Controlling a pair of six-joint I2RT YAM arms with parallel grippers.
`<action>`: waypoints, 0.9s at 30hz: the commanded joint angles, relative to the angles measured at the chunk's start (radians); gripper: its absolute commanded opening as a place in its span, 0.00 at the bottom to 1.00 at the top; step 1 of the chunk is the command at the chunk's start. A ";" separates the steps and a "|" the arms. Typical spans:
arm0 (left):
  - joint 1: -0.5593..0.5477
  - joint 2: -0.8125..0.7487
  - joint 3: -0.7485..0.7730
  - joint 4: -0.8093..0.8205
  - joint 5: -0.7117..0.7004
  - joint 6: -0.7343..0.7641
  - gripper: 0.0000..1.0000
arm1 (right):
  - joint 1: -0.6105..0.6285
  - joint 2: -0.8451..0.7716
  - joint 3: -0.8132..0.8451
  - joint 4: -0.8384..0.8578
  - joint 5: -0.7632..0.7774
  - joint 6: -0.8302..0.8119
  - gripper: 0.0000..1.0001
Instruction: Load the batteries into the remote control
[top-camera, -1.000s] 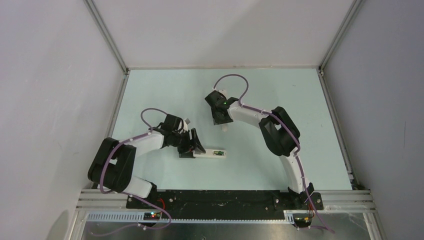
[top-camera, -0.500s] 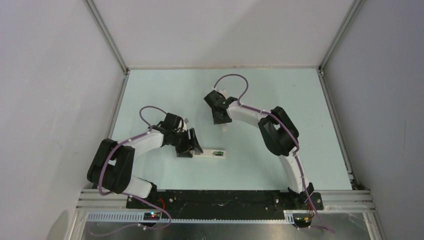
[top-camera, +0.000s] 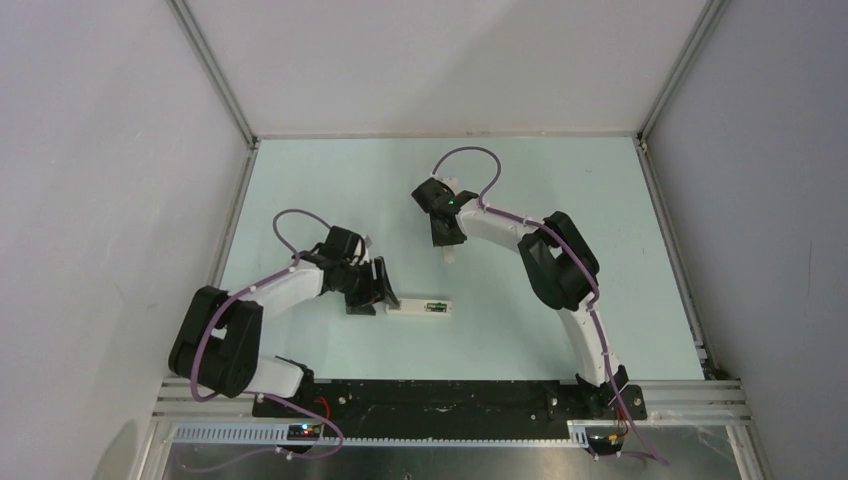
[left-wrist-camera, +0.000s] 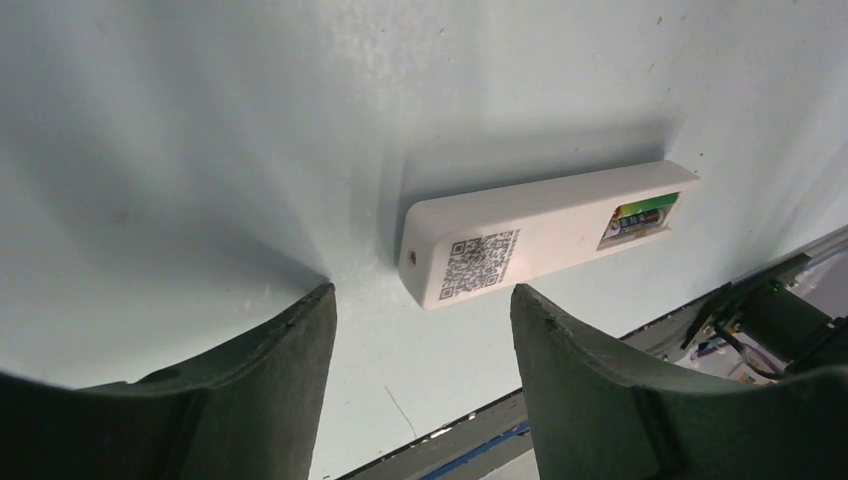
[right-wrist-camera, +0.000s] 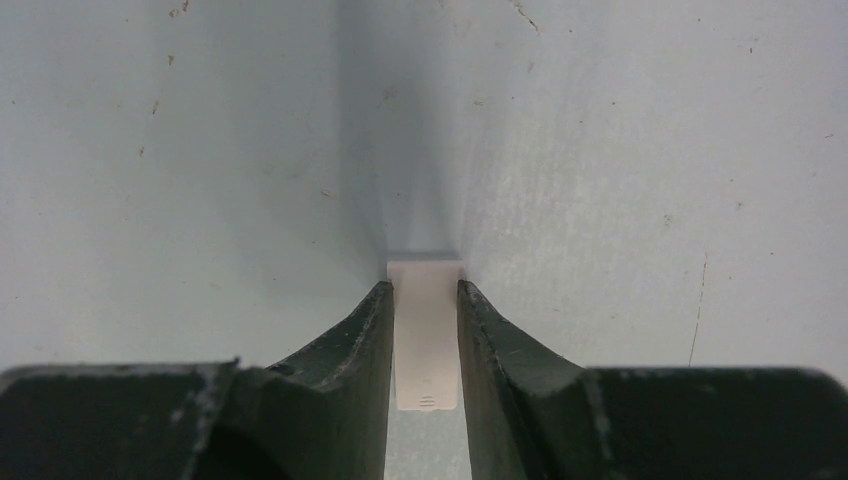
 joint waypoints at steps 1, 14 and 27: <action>-0.003 -0.058 0.031 -0.034 -0.079 0.037 0.70 | -0.008 0.028 0.016 -0.045 -0.005 0.007 0.30; -0.078 -0.185 0.117 0.180 -0.211 0.006 0.73 | -0.038 -0.070 0.003 -0.042 -0.042 0.067 0.30; -0.123 -0.045 0.050 0.542 -0.182 -0.013 0.72 | -0.066 -0.129 -0.045 -0.024 -0.116 0.096 0.32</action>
